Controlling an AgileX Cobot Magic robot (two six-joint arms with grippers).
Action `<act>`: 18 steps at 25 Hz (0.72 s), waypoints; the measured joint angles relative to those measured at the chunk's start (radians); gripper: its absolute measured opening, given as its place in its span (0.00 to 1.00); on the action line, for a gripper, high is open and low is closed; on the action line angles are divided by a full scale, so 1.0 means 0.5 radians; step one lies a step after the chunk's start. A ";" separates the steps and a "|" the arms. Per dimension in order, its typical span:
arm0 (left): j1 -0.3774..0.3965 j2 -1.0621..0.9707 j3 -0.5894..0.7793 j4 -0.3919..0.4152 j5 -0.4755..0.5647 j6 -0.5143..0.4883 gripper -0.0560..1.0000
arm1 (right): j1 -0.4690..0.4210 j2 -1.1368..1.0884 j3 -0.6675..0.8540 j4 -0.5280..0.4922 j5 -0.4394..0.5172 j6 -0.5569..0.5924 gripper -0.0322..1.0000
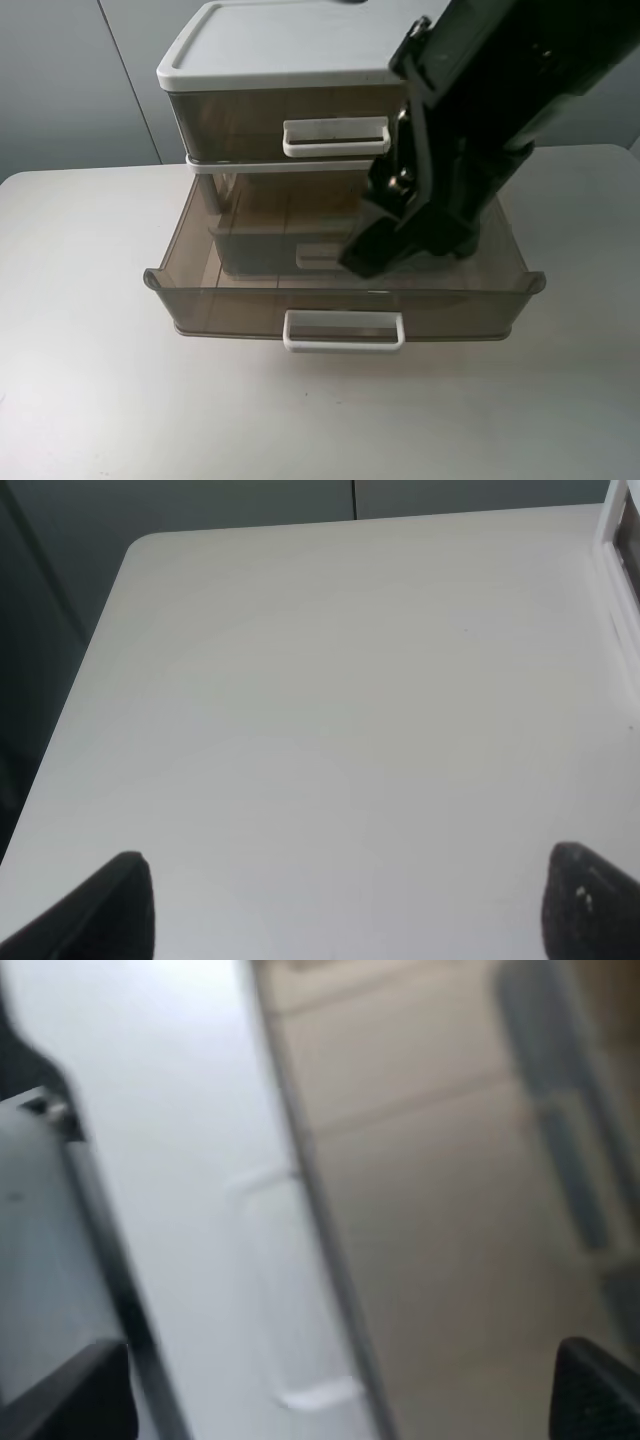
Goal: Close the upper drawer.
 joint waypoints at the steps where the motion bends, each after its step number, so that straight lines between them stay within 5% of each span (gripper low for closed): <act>1: 0.000 0.000 0.000 0.000 0.000 0.000 0.76 | -0.091 -0.077 0.000 -0.058 0.032 0.057 0.64; 12: 0.000 0.000 0.000 0.000 0.000 0.000 0.76 | -1.352 -0.746 0.112 -0.497 0.171 0.423 0.64; 18: 0.000 0.000 0.000 0.000 0.000 0.000 0.76 | -1.590 -1.203 0.511 -0.527 0.094 0.621 0.64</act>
